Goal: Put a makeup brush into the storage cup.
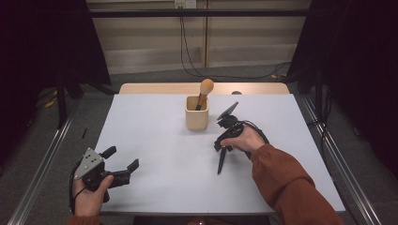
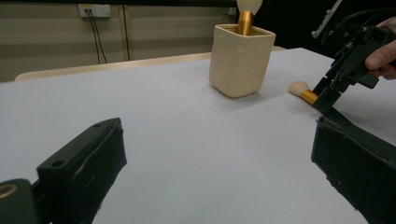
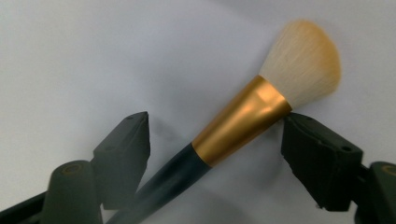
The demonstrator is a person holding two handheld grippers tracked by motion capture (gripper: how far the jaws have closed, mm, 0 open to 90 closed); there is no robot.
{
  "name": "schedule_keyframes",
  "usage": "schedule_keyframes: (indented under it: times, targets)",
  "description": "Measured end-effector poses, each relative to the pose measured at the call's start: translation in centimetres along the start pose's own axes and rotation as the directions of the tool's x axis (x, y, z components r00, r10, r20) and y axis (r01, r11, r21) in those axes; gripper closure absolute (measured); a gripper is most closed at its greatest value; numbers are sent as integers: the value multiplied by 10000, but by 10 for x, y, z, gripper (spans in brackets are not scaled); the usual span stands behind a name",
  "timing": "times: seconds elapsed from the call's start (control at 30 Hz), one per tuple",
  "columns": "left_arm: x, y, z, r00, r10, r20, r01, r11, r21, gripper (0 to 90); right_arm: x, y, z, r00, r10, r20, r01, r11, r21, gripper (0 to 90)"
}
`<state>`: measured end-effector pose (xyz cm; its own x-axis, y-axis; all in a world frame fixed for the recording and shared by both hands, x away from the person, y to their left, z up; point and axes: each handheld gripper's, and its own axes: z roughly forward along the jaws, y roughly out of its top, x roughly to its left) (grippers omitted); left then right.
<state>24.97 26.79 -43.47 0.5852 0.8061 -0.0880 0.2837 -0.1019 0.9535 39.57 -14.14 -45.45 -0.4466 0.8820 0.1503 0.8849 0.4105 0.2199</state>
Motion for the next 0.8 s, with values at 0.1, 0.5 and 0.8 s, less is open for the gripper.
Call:
schedule_keyframes:
  times: [0.1, 0.5, 0.8]
  targets:
    - [0, 0, 0, 10000, 20, -17, -20, 10000, 24, 29, 1, 1, 0, 9998, 170, 129, -170, 9999, 32, 285]
    - [0, 0, 1, 10000, -38, 47, 38, 10000, 47, 28, 8, -1, 2, 9941, -464, 979, 456, 9989, 96, 374]
    - [1, -1, 1, 9998, -205, 50, 205, 9998, 52, 27, 1, -4, -2, 9914, -977, 866, 973, 9952, 89, 510]
